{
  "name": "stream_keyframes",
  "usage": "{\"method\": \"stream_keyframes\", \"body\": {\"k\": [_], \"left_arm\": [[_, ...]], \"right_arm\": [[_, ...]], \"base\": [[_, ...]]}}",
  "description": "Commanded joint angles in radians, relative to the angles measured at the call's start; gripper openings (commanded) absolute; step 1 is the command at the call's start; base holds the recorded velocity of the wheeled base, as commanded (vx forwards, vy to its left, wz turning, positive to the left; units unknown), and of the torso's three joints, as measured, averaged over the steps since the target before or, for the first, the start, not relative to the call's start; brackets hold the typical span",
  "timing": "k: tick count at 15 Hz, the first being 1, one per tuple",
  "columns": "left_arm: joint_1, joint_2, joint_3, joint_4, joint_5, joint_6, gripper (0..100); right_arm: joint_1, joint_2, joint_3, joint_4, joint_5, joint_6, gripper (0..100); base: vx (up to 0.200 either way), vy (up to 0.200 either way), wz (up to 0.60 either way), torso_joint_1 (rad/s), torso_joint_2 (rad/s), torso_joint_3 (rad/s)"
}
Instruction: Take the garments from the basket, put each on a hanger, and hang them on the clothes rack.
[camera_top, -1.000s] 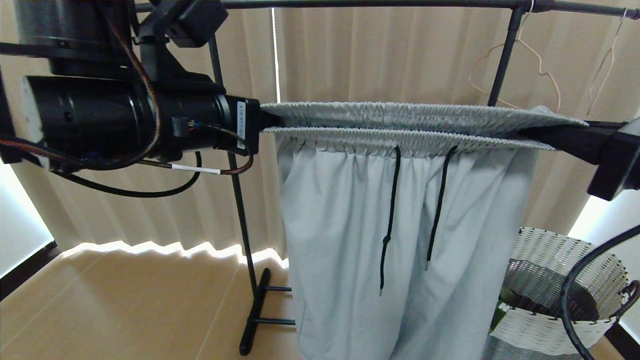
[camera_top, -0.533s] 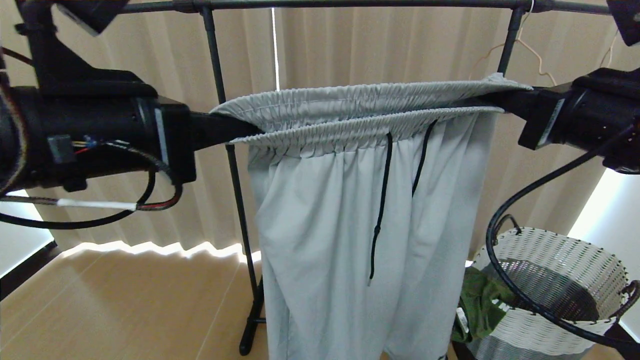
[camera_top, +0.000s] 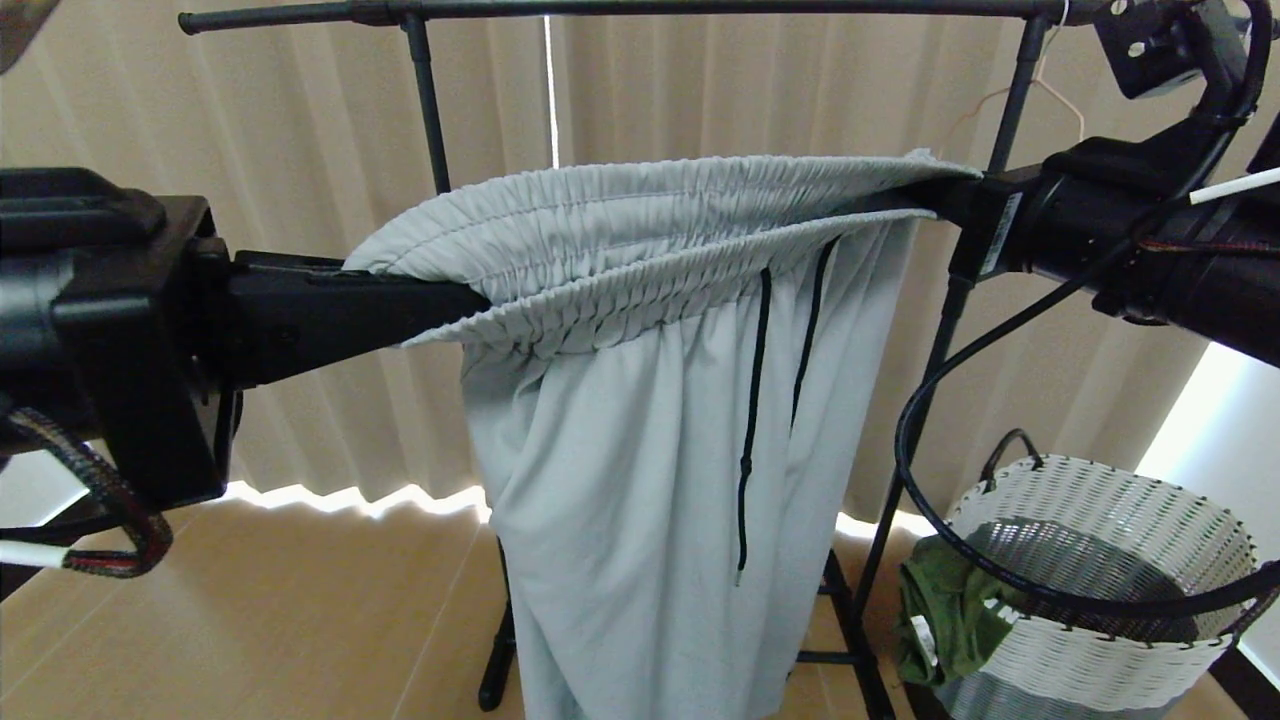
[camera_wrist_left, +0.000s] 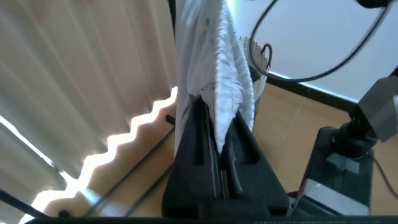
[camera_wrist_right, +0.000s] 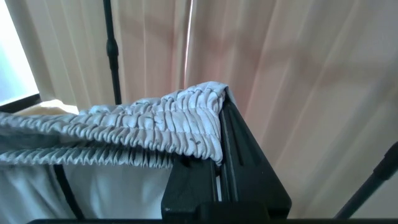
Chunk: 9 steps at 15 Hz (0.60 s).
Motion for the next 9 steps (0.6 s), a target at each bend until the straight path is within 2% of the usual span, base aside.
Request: {"method": "stream_keyframes", "body": {"k": [1,6,9], "left_arm": [[-0.003,-0.005,0.012,0.001,-0.001,0.002,0],[-0.002,-0.001,0.015,0.001,-0.001,0.007,0],[0.004,0.008,0.008,-0.032,0.002,0.004,0]], "right_arm": [[0.000,0.002,0.003,0.001,-0.001,-0.002,0],[0.000,-0.004,0.005,0.004,-0.003,-0.002,0],[0.000,-0.028,0.011,0.016,-0.007,-0.003,0]], "base": [[0.000,0.000,0.00,0.000,0.00,0.000],[0.000,0.000,0.00,0.000,0.00,0.000],[0.000,0.000,0.00,0.000,0.00,0.000]]}}
